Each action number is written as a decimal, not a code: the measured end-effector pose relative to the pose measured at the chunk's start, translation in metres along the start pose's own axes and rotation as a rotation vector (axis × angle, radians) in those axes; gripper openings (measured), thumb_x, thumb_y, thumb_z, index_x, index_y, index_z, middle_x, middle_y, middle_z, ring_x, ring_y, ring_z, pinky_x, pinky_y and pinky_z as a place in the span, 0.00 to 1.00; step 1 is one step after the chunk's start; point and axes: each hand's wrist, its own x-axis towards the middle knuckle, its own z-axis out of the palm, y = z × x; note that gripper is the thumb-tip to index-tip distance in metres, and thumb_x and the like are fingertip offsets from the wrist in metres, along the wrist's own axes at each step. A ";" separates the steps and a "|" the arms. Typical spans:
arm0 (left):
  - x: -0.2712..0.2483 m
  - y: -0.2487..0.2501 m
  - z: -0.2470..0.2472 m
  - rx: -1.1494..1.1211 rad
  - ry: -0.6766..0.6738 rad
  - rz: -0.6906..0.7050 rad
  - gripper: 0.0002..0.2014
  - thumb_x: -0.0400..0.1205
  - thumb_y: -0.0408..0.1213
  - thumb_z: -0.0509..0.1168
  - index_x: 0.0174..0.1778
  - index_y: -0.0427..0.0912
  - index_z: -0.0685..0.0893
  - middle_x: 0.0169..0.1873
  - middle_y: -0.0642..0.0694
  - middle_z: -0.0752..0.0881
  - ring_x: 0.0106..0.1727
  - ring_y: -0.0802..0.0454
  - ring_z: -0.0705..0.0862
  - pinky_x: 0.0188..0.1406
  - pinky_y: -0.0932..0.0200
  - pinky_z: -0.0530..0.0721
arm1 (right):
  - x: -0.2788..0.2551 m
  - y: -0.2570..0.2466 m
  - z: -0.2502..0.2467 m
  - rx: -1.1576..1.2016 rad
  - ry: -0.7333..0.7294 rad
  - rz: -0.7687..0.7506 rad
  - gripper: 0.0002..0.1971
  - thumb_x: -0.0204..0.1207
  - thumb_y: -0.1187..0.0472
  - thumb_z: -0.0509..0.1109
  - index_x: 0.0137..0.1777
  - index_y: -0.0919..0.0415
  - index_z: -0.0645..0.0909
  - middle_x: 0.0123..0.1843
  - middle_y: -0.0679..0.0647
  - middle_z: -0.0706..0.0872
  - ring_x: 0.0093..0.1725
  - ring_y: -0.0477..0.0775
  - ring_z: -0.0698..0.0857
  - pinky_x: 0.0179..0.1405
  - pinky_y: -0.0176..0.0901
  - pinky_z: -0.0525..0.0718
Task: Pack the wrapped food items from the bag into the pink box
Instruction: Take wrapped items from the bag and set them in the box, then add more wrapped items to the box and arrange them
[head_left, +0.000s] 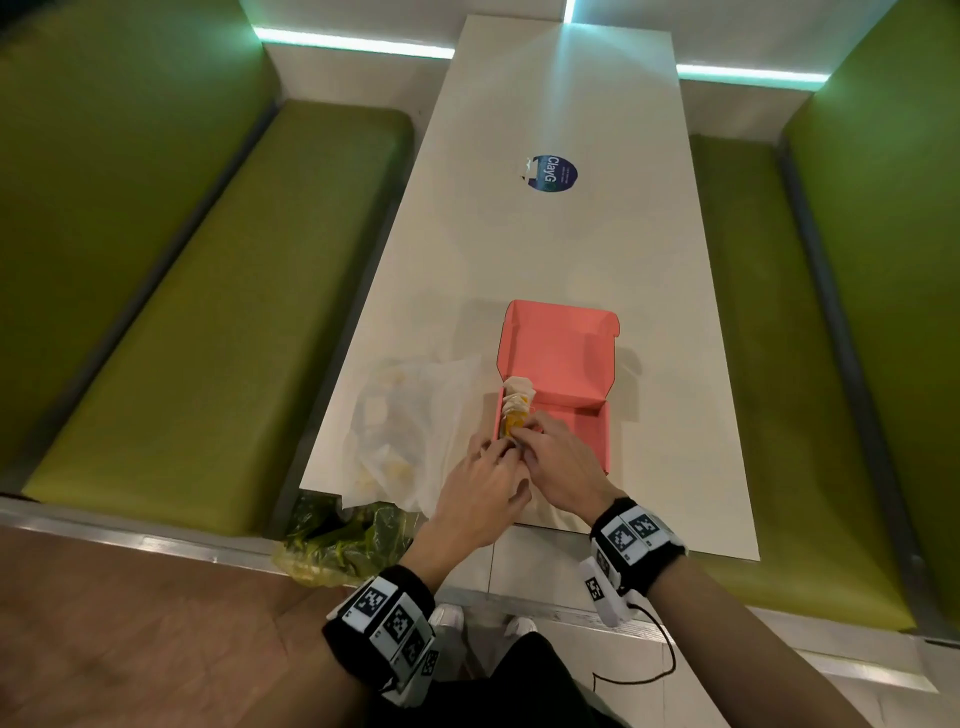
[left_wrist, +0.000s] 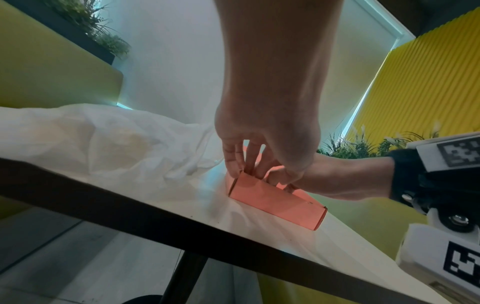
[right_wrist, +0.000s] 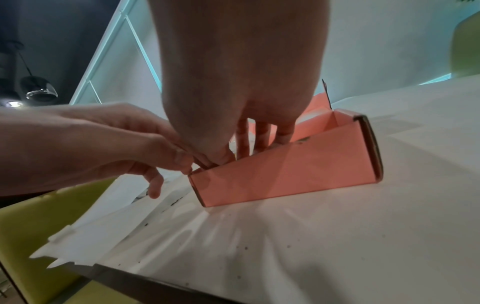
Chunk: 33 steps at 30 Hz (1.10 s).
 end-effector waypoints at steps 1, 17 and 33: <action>0.000 0.000 -0.002 -0.032 0.013 -0.012 0.17 0.85 0.45 0.61 0.65 0.40 0.80 0.65 0.46 0.81 0.68 0.44 0.72 0.63 0.50 0.80 | 0.000 0.000 -0.001 0.004 0.004 0.000 0.13 0.86 0.58 0.59 0.63 0.54 0.82 0.63 0.50 0.77 0.61 0.56 0.77 0.52 0.56 0.83; -0.003 -0.037 -0.039 -0.224 0.304 -0.465 0.10 0.85 0.31 0.65 0.58 0.43 0.73 0.51 0.46 0.81 0.39 0.52 0.81 0.36 0.55 0.85 | 0.018 -0.066 -0.017 0.165 0.126 -0.233 0.13 0.82 0.68 0.62 0.63 0.62 0.82 0.59 0.55 0.84 0.61 0.55 0.79 0.63 0.47 0.77; -0.038 -0.061 -0.108 -0.658 0.565 -0.532 0.03 0.85 0.35 0.67 0.47 0.45 0.80 0.44 0.55 0.84 0.45 0.58 0.85 0.37 0.70 0.83 | 0.075 -0.136 -0.006 -0.089 -0.223 -0.175 0.19 0.80 0.65 0.67 0.70 0.60 0.75 0.65 0.59 0.76 0.65 0.60 0.78 0.52 0.49 0.80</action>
